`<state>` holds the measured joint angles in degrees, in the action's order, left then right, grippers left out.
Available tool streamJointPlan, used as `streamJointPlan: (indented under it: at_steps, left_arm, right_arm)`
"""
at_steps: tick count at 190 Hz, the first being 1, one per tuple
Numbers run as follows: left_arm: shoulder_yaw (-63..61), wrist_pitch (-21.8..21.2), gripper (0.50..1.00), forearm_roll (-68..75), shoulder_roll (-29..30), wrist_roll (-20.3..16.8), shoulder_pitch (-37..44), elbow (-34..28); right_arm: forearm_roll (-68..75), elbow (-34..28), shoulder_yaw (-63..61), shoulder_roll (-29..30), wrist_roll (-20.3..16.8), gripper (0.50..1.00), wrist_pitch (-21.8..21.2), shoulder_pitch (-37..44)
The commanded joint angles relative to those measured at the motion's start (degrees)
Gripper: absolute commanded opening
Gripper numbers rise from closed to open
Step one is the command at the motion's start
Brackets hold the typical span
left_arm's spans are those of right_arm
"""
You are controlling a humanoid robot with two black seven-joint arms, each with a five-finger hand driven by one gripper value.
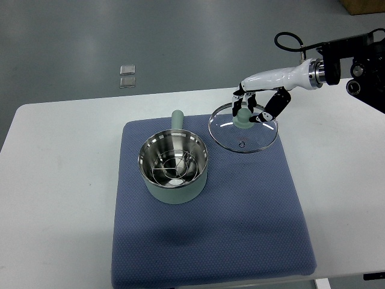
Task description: Open lid and place right of pot
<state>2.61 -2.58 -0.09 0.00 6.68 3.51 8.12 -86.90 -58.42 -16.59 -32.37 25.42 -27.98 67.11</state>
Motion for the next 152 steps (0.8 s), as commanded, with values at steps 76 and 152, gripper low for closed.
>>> streamJointPlan:
  at_steps: [76, 152]
  left_arm:
    - [-0.1, -0.2, 1.0, 0.0, 0.0, 0.0, 0.0, 0.0]
    - [-0.1, -0.2, 1.0, 0.0, 0.0, 0.0, 0.0, 0.0]
  right_arm:
    - [-0.1, 1.7, -1.9, 1.2, 0.2, 0.5, 5.7, -10.2]
    - [1.9, 4.1, -2.1, 4.2, -0.4, 0.932, 9.0, -12.7]
